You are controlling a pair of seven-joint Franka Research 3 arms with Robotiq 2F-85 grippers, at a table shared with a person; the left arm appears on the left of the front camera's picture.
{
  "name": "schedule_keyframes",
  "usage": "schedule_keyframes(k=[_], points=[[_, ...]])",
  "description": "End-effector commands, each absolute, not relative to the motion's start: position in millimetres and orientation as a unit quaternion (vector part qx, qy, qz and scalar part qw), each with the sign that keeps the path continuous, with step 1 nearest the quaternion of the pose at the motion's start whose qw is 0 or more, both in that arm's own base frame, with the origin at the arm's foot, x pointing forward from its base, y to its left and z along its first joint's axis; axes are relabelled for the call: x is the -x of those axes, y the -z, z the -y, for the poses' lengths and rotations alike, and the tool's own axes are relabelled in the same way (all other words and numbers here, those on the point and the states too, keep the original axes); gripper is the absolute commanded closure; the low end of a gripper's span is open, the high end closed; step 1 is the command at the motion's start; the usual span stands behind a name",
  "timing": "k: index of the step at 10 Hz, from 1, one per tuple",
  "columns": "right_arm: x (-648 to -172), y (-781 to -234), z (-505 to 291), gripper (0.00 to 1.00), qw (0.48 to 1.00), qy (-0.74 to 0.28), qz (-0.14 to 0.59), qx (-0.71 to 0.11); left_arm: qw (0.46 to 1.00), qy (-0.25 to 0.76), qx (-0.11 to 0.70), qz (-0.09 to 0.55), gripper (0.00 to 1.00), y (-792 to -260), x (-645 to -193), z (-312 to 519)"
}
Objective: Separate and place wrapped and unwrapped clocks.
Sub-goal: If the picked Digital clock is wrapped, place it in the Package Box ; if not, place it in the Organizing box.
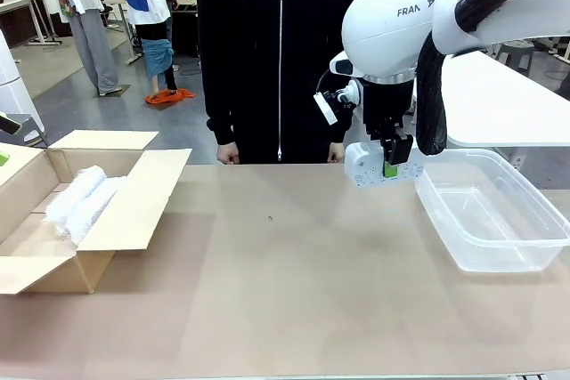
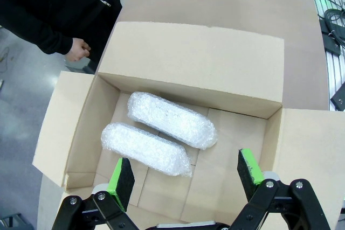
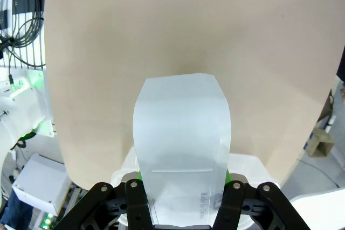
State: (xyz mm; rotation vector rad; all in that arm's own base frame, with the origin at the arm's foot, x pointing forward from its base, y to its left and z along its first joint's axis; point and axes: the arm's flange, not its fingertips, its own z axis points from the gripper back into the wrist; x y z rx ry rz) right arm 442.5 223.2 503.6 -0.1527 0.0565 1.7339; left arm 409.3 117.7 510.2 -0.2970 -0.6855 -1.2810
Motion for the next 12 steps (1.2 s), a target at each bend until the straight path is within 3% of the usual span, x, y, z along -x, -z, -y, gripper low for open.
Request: schedule_keyframes(k=[1,2,7,12], points=[[-442,-503,-221,1.00,0.644,-0.761,-0.025,0.067,0.732,0.586,0.137,0.320,0.00,-509,-411,-119],[-443,-504,-223,0.49,0.644,-0.761,-0.025,0.067,0.732,0.586,0.137,0.320,0.00,-509,-411,-119],[-464,-508,-213,0.49,0.835,-0.544,-0.038,0.072,0.732,0.586,0.137,0.320,0.00,-509,-411,-119],[-520,-496,-143,0.49,0.911,-0.404,-0.050,0.062,0.732,0.586,0.137,0.320,0.00,-509,-411,-119]])
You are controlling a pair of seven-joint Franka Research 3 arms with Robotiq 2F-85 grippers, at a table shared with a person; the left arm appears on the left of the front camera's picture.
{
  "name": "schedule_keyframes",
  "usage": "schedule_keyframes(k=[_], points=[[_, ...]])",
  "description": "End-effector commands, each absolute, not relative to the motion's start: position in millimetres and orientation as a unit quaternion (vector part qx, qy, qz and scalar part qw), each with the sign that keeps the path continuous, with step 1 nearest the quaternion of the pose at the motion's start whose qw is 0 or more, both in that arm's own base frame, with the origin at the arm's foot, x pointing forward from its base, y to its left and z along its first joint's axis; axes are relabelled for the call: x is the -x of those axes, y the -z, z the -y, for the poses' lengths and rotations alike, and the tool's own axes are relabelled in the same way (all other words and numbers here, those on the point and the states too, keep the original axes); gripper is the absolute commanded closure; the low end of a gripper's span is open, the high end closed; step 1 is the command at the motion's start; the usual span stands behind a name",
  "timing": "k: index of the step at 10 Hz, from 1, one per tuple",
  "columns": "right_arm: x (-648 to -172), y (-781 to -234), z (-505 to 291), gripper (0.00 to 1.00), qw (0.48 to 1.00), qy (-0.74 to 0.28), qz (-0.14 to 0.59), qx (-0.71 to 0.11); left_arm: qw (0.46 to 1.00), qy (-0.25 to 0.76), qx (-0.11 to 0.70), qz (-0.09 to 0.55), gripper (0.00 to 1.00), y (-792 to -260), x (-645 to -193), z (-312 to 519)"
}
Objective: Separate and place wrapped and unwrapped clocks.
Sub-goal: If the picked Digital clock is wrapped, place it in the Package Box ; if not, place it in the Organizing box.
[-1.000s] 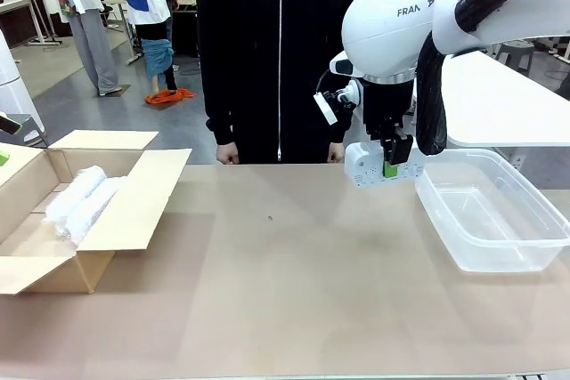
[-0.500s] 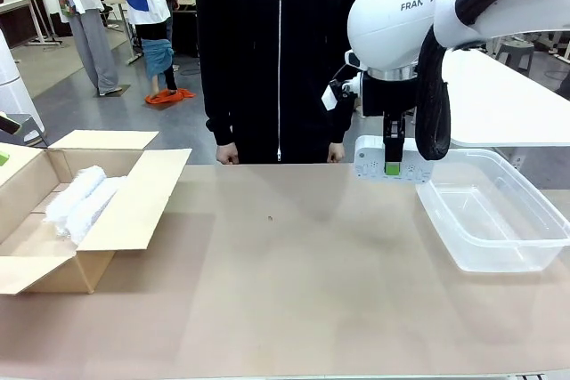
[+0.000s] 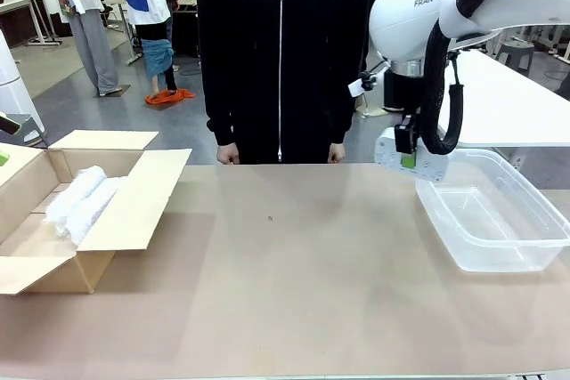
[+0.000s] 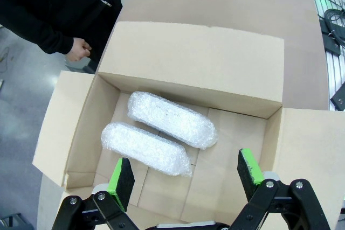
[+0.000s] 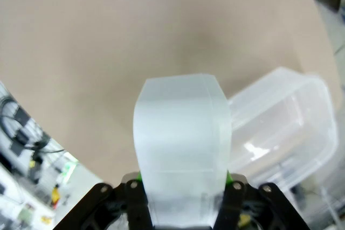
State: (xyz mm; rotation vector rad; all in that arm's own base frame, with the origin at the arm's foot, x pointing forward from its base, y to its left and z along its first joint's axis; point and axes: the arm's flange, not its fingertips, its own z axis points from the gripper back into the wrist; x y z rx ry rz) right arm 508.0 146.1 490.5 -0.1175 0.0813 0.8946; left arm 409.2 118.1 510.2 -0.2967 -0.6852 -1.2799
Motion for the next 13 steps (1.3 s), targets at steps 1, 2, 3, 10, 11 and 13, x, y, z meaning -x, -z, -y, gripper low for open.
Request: schedule_keyframes(k=[1,2,3,10,11,13], points=[[-530,-494,-127,0.49,0.921,-0.383,-0.052,0.057,0.732,0.586,0.137,0.320,0.00,-509,-411,-119],[-539,-491,-111,0.49,0.929,-0.361,-0.056,0.051,0.732,0.586,0.137,0.320,0.00,-509,-411,-119],[-549,-487,-91,0.49,0.940,-0.333,-0.060,0.045,0.732,0.586,0.137,0.320,0.00,-509,-411,-119],[-579,-460,11,0.49,0.989,-0.116,-0.095,-0.005,0.732,0.586,0.137,0.320,0.00,-509,-411,-119],[-577,-455,13,0.49,0.990,-0.109,-0.091,-0.021,0.732,0.586,0.137,0.320,0.00,-509,-411,-119],[-571,-442,15,0.49,0.993,-0.098,-0.065,-0.033,0.732,0.586,0.137,0.320,0.00,-509,-411,-119]])
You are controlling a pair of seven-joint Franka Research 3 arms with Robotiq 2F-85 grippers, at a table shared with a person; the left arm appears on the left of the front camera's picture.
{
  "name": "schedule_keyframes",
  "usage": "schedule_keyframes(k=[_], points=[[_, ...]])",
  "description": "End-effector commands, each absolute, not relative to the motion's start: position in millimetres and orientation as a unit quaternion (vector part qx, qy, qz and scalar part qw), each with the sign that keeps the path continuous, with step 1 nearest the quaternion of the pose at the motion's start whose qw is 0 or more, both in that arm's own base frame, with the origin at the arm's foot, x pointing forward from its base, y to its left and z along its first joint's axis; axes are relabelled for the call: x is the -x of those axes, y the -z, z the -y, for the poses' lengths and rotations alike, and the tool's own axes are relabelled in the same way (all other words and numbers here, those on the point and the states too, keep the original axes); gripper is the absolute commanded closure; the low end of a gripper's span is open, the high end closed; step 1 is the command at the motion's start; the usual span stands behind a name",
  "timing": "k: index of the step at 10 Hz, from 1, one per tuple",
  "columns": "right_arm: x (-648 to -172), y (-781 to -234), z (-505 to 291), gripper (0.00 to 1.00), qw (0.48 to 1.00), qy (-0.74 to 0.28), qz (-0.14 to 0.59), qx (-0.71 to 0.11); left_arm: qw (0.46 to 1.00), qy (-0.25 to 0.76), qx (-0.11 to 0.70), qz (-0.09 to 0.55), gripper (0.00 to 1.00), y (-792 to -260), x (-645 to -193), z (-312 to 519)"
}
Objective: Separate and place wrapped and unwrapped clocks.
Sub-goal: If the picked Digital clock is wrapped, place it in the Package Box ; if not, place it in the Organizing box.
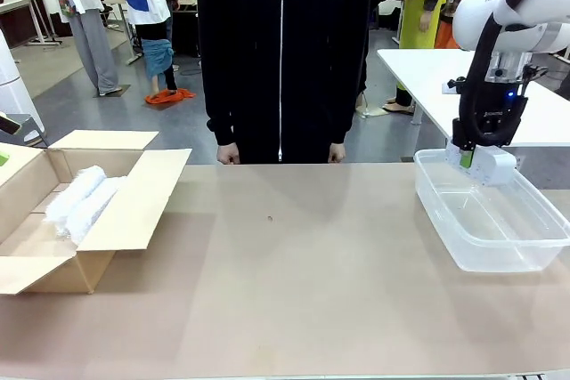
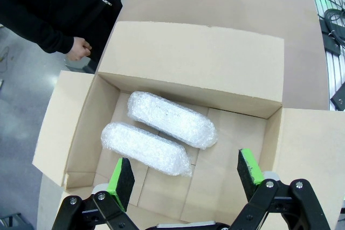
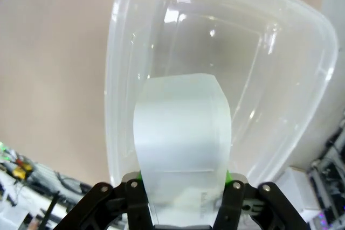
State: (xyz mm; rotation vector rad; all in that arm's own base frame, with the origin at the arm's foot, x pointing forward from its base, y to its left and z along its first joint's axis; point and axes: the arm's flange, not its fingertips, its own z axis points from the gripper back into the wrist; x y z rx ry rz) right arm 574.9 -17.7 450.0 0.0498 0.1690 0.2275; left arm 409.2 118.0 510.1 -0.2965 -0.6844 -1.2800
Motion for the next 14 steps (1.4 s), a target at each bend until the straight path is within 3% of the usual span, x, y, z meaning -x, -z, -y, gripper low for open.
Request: schedule_keyframes(k=[1,7,14], points=[[-569,-436,16,0.49,0.993,-0.096,-0.063,-0.027,0.732,0.586,0.137,0.320,0.00,-509,-411,-119],[-562,-384,22,0.49,0.991,-0.128,-0.037,0.024,0.732,0.586,0.137,0.320,0.00,-509,-411,-119],[-558,-368,27,0.49,0.987,-0.154,-0.045,0.007,0.732,0.586,0.137,0.320,0.00,-509,-411,-119]])
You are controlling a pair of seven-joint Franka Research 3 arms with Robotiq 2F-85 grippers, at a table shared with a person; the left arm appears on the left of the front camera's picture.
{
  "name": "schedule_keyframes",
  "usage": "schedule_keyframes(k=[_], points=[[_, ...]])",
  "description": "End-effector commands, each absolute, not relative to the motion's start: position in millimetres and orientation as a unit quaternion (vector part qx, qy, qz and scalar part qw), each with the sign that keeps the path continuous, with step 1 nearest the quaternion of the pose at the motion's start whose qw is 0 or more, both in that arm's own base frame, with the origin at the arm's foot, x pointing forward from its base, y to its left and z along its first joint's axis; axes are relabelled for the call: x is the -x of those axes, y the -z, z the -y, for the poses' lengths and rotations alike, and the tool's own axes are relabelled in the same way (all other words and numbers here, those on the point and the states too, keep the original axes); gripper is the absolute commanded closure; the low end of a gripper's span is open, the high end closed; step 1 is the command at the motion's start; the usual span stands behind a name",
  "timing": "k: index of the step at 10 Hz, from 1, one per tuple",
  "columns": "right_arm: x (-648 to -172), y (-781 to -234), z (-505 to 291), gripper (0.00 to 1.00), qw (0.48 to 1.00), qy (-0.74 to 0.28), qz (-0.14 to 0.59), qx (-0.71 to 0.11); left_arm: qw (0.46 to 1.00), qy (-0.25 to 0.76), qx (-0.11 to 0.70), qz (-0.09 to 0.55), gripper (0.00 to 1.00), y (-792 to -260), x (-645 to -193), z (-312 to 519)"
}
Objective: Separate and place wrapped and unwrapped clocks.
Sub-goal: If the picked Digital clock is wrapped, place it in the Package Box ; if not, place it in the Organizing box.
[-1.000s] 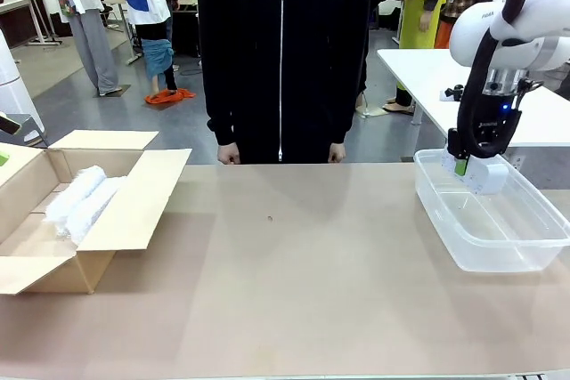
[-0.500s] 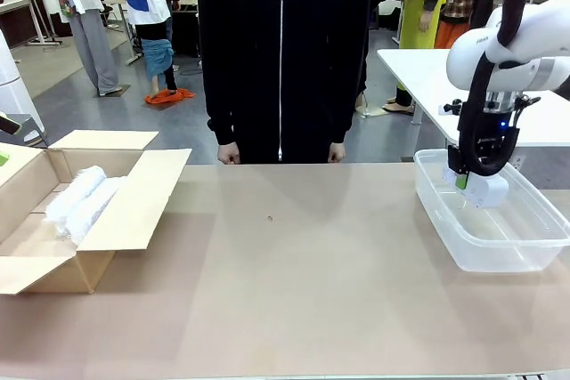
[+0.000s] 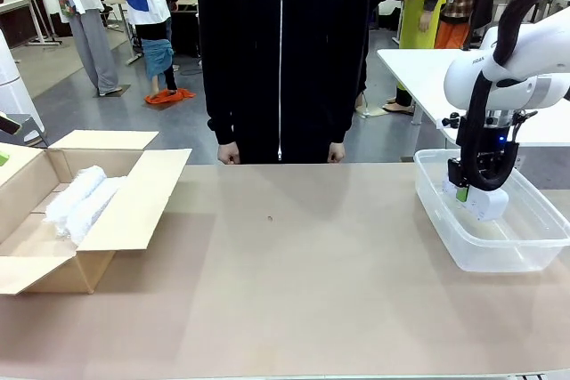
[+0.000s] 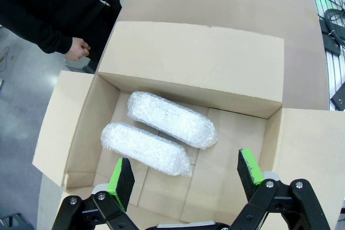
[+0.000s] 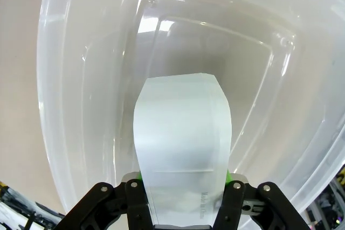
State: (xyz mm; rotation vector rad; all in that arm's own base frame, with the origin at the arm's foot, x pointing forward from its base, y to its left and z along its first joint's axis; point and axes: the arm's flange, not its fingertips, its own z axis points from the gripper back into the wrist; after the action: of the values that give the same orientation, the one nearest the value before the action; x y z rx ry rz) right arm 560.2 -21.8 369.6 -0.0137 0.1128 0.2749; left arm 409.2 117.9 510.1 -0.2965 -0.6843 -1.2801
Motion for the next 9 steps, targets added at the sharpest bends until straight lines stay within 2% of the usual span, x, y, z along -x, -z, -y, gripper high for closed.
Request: schedule_keyframes(k=[1,2,3,4,5,6,7,9], points=[[-557.4,-368.1,28.1,0.49,0.986,-0.160,-0.036,0.005,0.732,0.586,0.137,0.320,0.00,-509.1,-410.5,-119.3],[-556.9,-367.8,29.6,0.49,0.986,-0.166,-0.035,0.004,0.732,0.586,0.137,0.320,0.00,-509.1,-410.5,-119.3],[-557.1,-367.2,31.3,0.43,0.986,-0.158,-0.044,0.008,0.732,0.586,0.137,0.320,0.00,-509.1,-410.5,-119.3],[-556.5,-366.5,32.1,0.29,0.985,-0.169,-0.041,0.009,0.732,0.586,0.137,0.320,0.00,-509.1,-410.5,-119.3],[-556.6,-366.3,32.3,0.23,0.985,-0.164,-0.042,0.013,0.732,0.586,0.137,0.320,0.00,-509.1,-410.5,-119.3],[-556.4,-366.2,32.4,0.09,0.985,-0.165,-0.044,0.014,0.732,0.586,0.137,0.320,0.00,-509.1,-410.5,-119.3],[-556.5,-365.8,32.8,0.03,0.985,-0.165,-0.046,0.015,0.732,0.586,0.137,0.320,0.00,-509.1,-410.5,-119.3],[-555.6,-369.7,33.3,0.00,0.985,-0.163,-0.044,0.019,0.732,0.586,0.137,0.320,0.00,-509.1,-410.5,-119.3]])
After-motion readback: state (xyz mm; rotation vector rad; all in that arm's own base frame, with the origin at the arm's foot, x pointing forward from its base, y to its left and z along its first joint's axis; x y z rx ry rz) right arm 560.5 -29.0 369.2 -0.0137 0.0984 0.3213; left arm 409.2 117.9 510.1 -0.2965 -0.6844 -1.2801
